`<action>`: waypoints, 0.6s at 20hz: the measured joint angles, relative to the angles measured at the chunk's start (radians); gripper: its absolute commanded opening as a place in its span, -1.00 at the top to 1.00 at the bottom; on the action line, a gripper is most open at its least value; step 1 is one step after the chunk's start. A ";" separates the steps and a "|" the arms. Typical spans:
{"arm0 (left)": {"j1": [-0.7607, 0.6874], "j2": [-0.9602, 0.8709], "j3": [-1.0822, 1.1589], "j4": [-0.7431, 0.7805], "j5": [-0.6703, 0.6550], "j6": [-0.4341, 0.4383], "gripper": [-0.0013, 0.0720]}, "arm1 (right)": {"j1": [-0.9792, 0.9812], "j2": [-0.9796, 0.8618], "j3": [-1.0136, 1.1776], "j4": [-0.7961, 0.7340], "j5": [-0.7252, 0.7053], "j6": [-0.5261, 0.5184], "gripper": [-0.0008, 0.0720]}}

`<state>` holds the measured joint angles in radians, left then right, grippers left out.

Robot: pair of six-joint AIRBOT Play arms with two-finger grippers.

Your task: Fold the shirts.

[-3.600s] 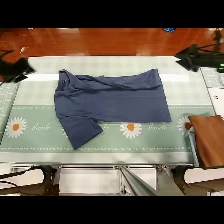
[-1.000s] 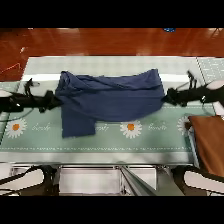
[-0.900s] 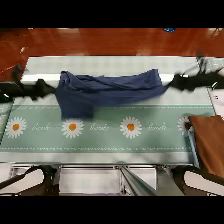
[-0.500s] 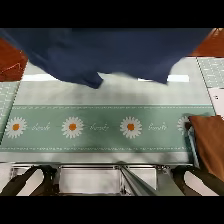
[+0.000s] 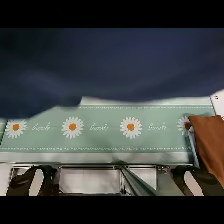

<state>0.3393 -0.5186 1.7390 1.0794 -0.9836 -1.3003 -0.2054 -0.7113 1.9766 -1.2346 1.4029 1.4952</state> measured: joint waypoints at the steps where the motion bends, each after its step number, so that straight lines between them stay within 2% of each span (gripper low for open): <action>1: -0.027 0.021 0.002 0.045 -0.017 -0.018 0.91 | 0.000 0.016 0.002 -0.011 0.038 0.008 0.91; 7: -0.119 0.040 -0.109 0.233 -0.185 -0.152 0.91 | 0.000 0.047 -0.101 -0.032 0.200 0.044 0.91; 10: -0.130 -0.016 -0.245 0.233 -0.224 -0.188 0.91 | 0.000 0.047 -0.278 -0.029 0.189 0.048 0.91; 12: -0.133 -0.092 -0.342 0.189 -0.221 -0.193 0.91 | 0.002 0.029 -0.425 -0.022 0.134 0.046 0.91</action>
<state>0.2062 -0.6106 1.3968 1.2686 -1.2049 -1.4937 -0.2039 -0.6827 1.5520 -1.2568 1.5364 1.5414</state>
